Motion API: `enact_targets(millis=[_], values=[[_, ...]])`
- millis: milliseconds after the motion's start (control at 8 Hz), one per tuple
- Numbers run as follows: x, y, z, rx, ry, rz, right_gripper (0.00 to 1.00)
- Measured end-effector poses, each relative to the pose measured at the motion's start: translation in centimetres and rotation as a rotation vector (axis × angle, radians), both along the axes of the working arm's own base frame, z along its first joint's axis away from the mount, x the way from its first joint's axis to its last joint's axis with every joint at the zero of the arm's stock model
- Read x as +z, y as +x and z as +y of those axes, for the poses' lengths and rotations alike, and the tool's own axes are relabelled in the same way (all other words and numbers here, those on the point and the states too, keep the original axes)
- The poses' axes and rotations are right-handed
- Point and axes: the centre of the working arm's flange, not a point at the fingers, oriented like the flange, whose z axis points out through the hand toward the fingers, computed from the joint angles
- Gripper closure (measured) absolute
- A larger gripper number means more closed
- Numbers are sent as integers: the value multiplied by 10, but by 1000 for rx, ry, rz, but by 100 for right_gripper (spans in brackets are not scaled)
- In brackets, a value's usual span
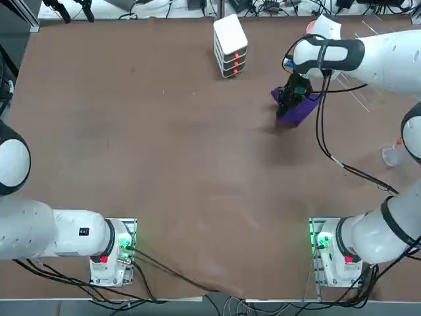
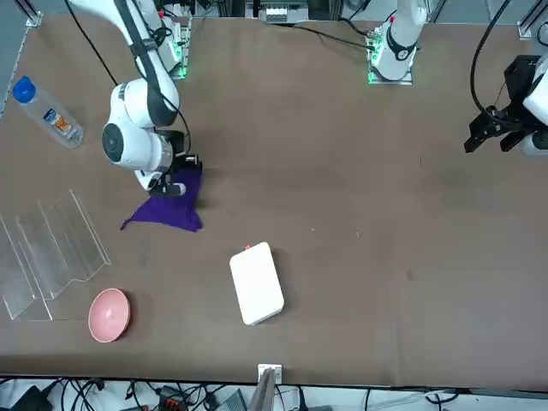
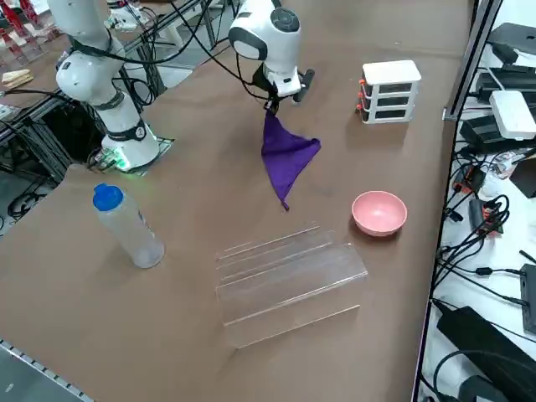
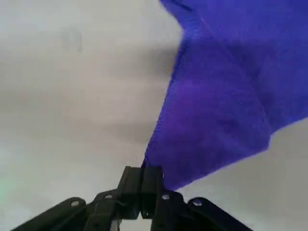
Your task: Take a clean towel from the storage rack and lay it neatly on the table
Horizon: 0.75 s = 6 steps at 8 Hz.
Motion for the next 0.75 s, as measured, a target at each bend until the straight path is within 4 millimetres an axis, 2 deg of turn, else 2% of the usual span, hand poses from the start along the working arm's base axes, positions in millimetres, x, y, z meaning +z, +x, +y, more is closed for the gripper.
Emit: enact_targets(millis=[500,625,750], values=[[-7,-9,5,9,-9,35,96],[-7,-9,5,9,-9,36,86],[-6,-8,3,2,-10,33,67]])
